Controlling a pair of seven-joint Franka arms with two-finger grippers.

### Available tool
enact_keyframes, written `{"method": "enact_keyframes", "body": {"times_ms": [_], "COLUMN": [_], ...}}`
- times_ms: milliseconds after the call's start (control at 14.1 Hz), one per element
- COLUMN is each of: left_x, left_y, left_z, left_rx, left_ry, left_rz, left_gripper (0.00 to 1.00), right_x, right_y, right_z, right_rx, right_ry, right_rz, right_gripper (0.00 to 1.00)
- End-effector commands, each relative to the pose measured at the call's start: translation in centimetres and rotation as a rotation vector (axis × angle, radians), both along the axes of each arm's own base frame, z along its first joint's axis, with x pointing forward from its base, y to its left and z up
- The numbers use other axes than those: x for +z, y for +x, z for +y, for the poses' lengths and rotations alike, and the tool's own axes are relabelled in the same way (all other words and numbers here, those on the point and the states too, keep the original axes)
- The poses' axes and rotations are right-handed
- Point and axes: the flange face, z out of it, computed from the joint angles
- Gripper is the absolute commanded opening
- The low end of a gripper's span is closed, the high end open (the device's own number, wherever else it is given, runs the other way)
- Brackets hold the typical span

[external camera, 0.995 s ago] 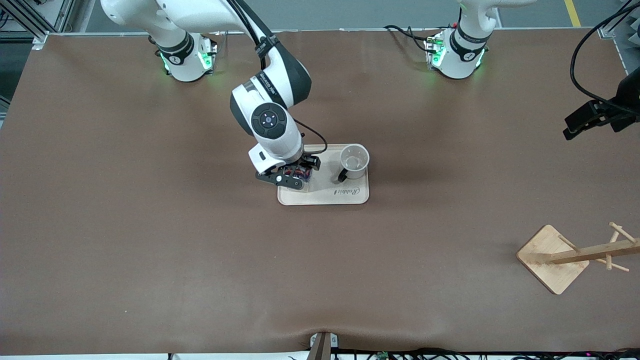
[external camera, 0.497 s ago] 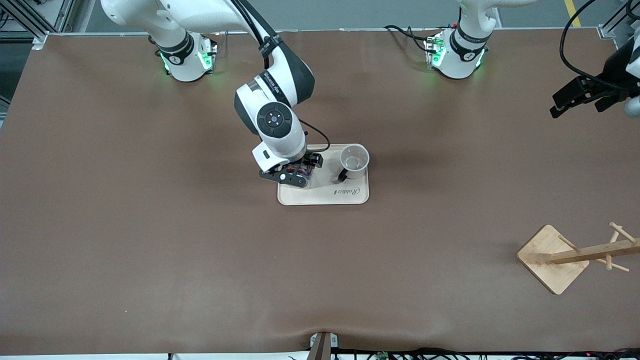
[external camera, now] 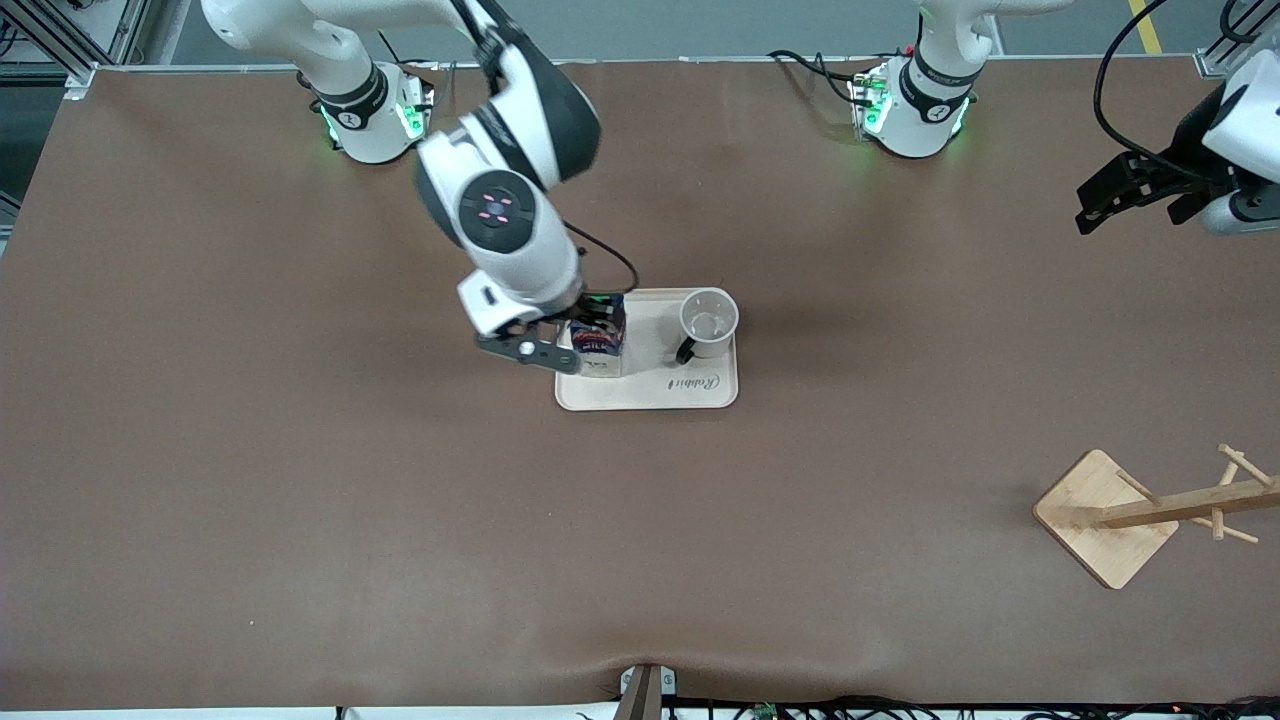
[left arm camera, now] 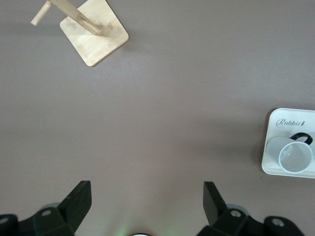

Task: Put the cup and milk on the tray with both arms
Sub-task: 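Lower the milk carton onto the tray beside the mug and release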

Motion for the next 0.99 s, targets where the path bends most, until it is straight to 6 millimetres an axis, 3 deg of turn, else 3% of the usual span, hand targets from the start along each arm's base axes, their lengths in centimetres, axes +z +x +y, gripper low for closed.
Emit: {"method": "enact_keyframes", "body": {"times_ms": [0, 213, 284, 355, 497, 640, 853, 924], "left_x": [0.1, 0.2, 0.3, 0.7, 0.6, 0.2, -0.3, -0.3], "left_y": [-0.4, -0.2, 0.0, 0.3, 0.6, 0.8, 1.2, 1.2], "left_z": [0.2, 0.4, 0.4, 0.5, 0.5, 0.5, 0.5, 0.4], "left_rx": [-0.017, -0.014, -0.014, -0.008, -0.005, -0.005, -0.004, -0.006], "left_ry": [0.025, 0.023, 0.022, 0.020, 0.018, 0.017, 0.022, 0.022], "left_rz": [0.000, -0.001, -0.004, -0.013, -0.010, 0.004, 0.017, 0.017], "left_gripper": [1.00, 1.00, 1.00, 1.00, 1.00, 1.00, 1.00, 1.00], "right_x": [7.6, 15.5, 18.1, 19.1, 19.7, 18.7, 16.5, 17.1], "right_y": [2.5, 3.5, 3.1, 2.6, 1.3, -0.4, -2.5, -2.5], "right_z": [-7.0, -15.9, -18.5, -20.9, -26.9, -33.7, -41.0, -43.1], "right_rx": [-0.083, -0.172, -0.125, -0.024, 0.084, 0.080, 0.106, 0.139], "right_ry": [-0.035, -0.047, -0.054, -0.085, -0.117, -0.041, 0.022, 0.025], "right_rz": [0.054, 0.023, -0.030, -0.048, -0.044, -0.067, -0.121, -0.139], "right_gripper": [1.00, 1.00, 1.00, 1.00, 1.00, 1.00, 1.00, 1.00]}}
